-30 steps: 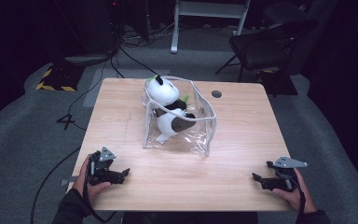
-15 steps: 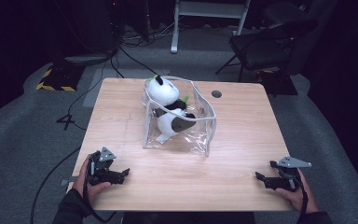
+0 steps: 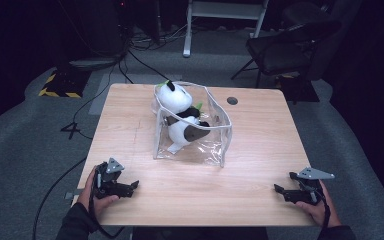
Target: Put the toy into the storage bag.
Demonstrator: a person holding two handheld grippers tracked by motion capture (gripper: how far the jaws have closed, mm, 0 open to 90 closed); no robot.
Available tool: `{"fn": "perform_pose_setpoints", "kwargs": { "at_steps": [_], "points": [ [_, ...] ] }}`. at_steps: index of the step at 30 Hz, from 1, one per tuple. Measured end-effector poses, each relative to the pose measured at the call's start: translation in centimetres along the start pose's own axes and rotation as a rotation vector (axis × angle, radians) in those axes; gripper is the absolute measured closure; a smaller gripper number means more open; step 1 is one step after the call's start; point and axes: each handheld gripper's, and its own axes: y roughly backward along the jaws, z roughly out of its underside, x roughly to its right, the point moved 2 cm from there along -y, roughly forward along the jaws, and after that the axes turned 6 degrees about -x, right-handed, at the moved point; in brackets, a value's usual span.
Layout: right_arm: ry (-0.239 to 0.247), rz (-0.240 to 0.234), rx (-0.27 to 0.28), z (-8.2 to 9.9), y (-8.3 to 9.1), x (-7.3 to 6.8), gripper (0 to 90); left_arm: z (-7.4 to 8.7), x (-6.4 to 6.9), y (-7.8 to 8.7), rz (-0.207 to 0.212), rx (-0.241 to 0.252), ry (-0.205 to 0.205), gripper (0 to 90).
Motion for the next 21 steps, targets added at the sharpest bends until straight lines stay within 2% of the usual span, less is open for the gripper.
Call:
{"fn": "perform_pose_setpoints", "kwargs": {
  "at_steps": [14, 21],
  "points": [
    [-0.016, -0.019, 0.007, 0.03, 0.09, 0.21, 15.4, 0.00, 0.00, -0.01, 0.002, 0.000, 0.000, 0.5],
    [-0.027, -0.014, 0.011, 0.04, 0.10, 0.32, 15.6, -0.01, -0.01, 0.00, 0.002, -0.001, 0.000, 0.5]
  ]
}}
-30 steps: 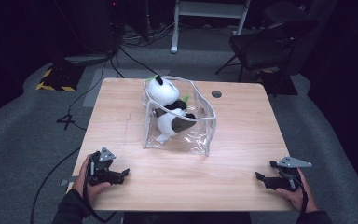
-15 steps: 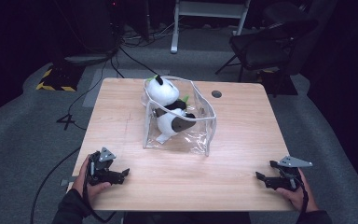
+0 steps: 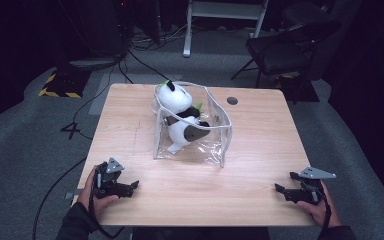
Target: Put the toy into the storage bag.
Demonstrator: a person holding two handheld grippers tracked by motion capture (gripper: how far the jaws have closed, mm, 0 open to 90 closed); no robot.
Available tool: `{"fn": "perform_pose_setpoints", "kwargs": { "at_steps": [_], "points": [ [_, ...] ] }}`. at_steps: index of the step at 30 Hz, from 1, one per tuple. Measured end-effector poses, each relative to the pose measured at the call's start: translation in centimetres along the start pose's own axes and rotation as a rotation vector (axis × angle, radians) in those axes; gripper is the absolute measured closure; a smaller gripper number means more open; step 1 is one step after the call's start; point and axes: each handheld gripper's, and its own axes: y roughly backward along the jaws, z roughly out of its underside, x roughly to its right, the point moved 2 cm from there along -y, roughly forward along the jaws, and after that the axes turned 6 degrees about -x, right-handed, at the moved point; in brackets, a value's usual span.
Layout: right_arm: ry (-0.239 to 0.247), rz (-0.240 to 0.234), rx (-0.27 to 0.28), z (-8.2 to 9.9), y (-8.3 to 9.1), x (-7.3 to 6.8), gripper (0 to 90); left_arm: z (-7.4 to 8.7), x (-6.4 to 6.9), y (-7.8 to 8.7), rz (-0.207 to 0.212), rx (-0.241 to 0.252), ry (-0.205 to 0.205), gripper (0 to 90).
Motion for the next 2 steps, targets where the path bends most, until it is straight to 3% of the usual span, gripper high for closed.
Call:
{"fn": "perform_pose_setpoints", "kwargs": {
  "at_steps": [2],
  "points": [
    [-0.005, -0.005, 0.002, 0.01, 0.02, 0.05, 15.6, 0.00, 0.00, 0.00, 0.000, 0.000, 0.000, 0.5]
  ]
}}
